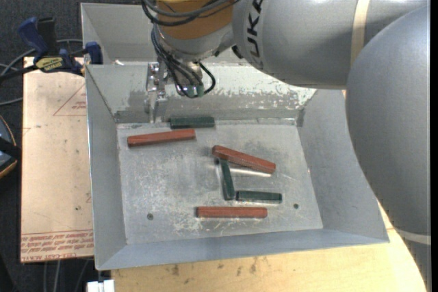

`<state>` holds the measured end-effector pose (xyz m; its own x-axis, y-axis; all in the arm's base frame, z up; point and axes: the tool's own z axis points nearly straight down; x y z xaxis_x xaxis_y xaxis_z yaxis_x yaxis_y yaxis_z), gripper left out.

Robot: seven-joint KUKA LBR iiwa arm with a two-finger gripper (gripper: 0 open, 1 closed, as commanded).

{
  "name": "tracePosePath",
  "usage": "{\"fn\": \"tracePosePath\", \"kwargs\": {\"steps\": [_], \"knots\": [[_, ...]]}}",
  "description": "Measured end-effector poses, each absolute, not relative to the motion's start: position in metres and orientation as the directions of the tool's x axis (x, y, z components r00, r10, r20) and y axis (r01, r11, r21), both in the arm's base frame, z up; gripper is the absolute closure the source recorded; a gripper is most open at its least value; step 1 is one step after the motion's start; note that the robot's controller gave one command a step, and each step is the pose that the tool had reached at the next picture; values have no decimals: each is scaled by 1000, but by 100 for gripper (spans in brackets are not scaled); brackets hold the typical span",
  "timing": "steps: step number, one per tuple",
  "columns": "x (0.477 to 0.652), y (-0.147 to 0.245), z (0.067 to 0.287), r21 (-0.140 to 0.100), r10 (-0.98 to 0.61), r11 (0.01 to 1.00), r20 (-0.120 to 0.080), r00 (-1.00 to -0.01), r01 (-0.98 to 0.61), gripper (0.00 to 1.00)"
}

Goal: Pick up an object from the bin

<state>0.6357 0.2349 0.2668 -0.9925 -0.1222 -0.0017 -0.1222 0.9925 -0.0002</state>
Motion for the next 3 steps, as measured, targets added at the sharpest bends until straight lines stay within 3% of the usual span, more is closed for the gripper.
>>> {"fn": "tracePosePath", "kwargs": {"steps": [1,2,3], "knots": [[610,239,164,2,110,994,-3,-994,110,0],[607,239,159,1,112,994,0,-994,112,0],[629,227,76,4,79,997,-6,-997,79,100]]}}
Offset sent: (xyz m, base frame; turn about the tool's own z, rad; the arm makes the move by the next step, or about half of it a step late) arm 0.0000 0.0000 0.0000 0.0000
